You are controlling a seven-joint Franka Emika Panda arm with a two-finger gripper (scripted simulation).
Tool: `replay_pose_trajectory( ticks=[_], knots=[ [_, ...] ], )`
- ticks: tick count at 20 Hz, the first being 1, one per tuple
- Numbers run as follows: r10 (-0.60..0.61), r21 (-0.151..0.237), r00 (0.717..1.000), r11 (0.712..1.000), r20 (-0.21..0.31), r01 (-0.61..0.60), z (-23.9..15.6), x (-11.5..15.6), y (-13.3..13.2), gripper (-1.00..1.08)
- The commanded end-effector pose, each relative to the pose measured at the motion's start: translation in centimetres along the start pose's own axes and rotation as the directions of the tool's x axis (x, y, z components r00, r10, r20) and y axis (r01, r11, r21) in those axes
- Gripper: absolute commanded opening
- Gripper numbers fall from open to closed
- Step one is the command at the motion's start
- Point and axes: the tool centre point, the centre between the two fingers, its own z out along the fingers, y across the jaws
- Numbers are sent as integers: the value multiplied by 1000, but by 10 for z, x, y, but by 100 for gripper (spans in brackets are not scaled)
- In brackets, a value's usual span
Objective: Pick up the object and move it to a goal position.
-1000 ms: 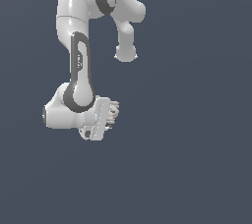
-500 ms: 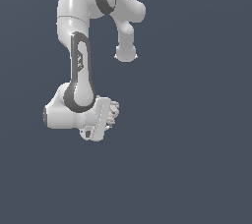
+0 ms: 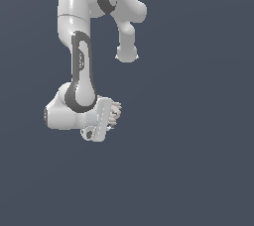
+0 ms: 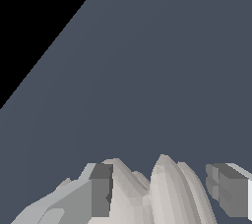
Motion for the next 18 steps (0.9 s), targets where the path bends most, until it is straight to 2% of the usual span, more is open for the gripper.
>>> replay_pose_trajectory(
  ticks=[1,9,18],
  knots=[
    [0,0,1000,1000,1,0,1,4,-4,-100],
    [1,0,1000,1000,3,-1,7,35,-35,-100],
    [4,0,1000,1000,7,-4,20,106,-107,-100]
  ],
)
